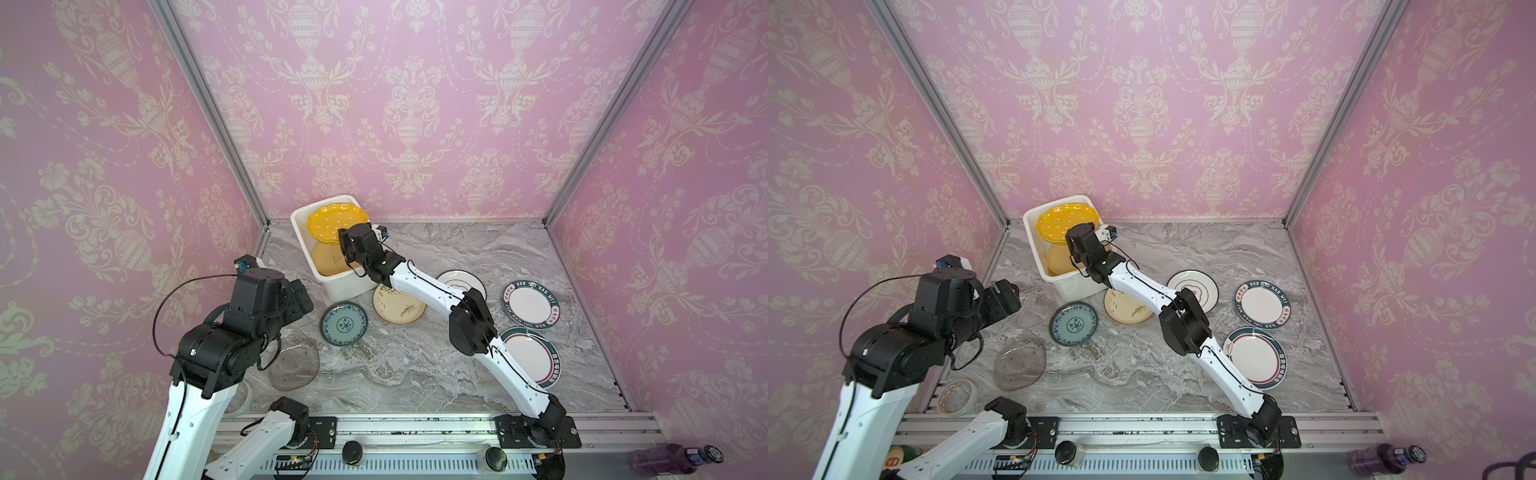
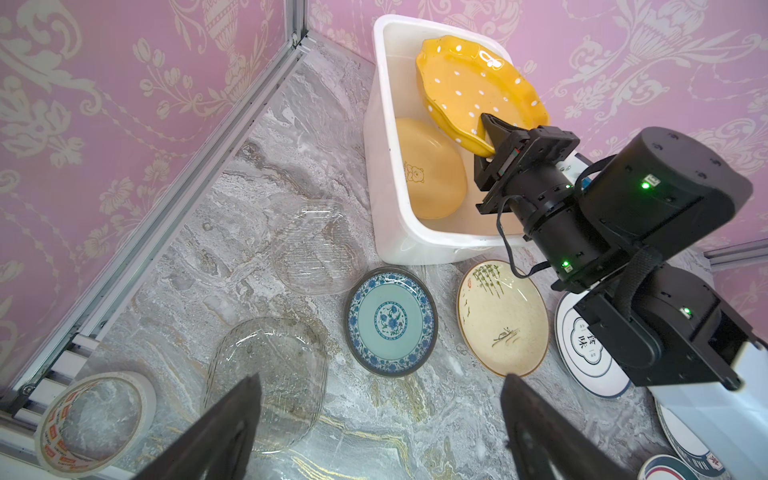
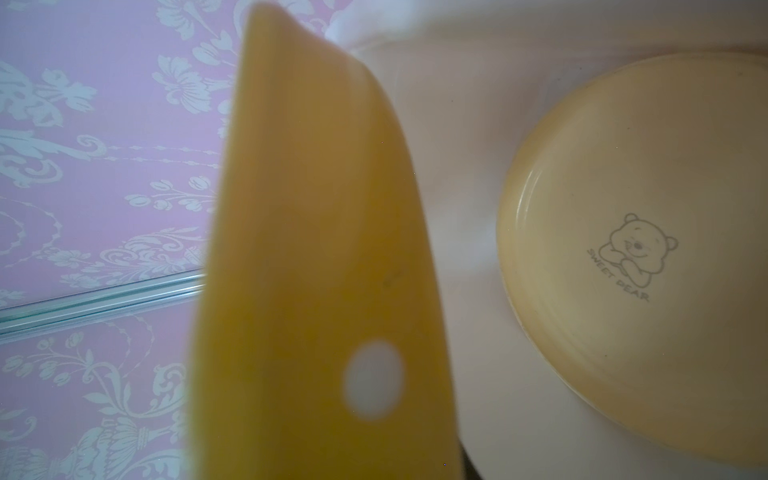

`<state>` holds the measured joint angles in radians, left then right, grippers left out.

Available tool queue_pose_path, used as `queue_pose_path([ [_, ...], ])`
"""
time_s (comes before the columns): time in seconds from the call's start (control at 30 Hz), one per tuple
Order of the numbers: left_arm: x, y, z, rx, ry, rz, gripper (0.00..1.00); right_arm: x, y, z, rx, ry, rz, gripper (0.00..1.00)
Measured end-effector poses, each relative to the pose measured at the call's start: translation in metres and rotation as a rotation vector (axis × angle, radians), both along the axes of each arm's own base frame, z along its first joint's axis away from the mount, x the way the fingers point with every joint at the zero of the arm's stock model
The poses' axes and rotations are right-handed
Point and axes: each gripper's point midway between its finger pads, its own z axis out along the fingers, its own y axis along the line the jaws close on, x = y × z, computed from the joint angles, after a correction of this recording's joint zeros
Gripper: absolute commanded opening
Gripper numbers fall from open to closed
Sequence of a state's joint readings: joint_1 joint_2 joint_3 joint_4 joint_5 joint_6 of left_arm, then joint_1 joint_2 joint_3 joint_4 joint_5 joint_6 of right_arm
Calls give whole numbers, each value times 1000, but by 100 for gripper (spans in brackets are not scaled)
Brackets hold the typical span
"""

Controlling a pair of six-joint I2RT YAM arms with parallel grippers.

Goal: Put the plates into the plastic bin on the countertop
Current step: 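Lower the dotted plate on edge into the bin beside the bear plate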

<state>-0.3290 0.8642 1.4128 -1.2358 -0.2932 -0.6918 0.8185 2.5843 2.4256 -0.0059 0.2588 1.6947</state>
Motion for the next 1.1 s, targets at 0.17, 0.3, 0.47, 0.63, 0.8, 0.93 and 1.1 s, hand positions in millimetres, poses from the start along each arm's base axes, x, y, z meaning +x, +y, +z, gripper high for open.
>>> queue_pose_path([
  [0.17, 0, -1, -1, -1, 4, -7, 92, -3, -1, -4, -27, -4, 14, 0],
  [0.3, 1, -3, -1, -5, 8, -12, 92, -5, -3, -5, -43, -5, 19, 0],
  [0.47, 3, -4, -3, -6, 18, -16, 92, -13, -9, -7, -68, 12, 28, 0],
  [0.63, 4, -5, -5, -6, 25, -18, 92, -21, -17, -9, -86, 31, 32, 0],
  [0.8, 4, -6, -5, -7, 26, -20, 92, -29, -26, -10, -96, 40, 32, 0],
  [0.93, 4, -6, -5, -7, 26, -20, 92, -35, -32, -12, -109, 53, 32, 0],
  [1.1, 4, -6, -5, -7, 26, -20, 92, -44, -40, -14, -119, 63, 40, 0],
])
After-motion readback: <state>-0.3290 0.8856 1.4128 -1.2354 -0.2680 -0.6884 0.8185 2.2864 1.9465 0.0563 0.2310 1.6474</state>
